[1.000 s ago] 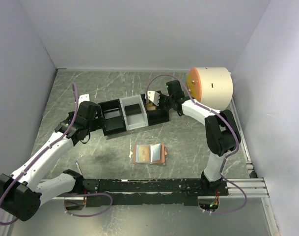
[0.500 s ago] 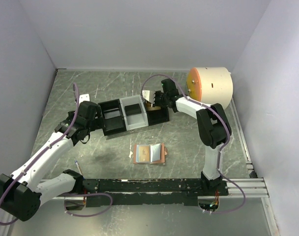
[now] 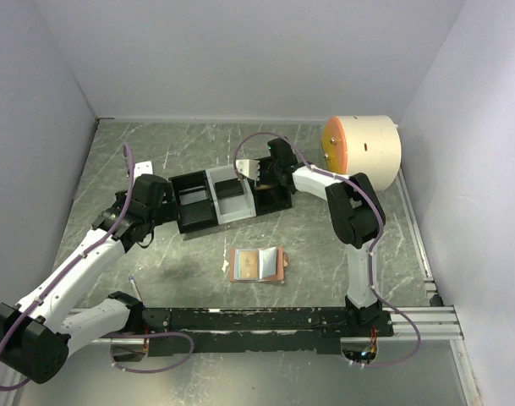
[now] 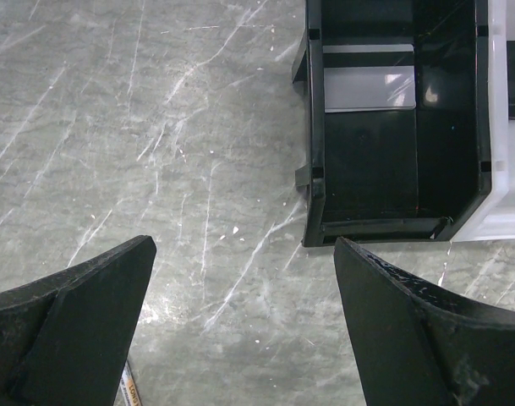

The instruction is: Take the credit cards out of the card holder

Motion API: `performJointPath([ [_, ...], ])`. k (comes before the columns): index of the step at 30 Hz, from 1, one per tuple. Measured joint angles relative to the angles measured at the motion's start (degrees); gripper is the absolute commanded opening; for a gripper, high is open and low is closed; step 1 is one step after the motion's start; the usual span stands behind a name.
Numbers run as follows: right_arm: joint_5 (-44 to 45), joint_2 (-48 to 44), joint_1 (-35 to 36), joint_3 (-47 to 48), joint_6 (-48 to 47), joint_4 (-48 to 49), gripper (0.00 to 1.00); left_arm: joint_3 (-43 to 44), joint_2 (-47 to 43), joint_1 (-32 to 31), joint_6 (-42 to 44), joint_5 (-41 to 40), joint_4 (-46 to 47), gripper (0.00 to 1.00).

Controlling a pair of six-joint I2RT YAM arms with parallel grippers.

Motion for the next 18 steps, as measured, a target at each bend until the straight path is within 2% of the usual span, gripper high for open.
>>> performJointPath([
  [7, 2.29, 0.35, 1.18, 0.07, -0.33, 0.48, 0.12, 0.00, 0.00, 0.00, 0.00, 0.00, 0.00, 1.00],
  [11, 3.19, 0.35, 1.22, 0.07, -0.35, 0.61, 0.24, 0.00, 0.00, 0.00, 0.00, 0.00, 0.00, 1.00],
  [13, 3.63, 0.35, 1.22, 0.07, -0.31, 0.42, 0.39, 0.00, 0.00, 0.00, 0.00, 0.00, 0.00, 1.00],
  [14, 3.82, 0.31, 1.22, -0.02, -0.37, 0.39, 0.42, 0.00, 0.00, 0.00, 0.00, 0.00, 0.00, 1.00],
  [18, 3.85, -0.44, 1.22, -0.33, 0.04, -0.70, 0.45, 0.00, 0.07, 0.00, 0.00, 0.00, 0.00, 1.00],
])
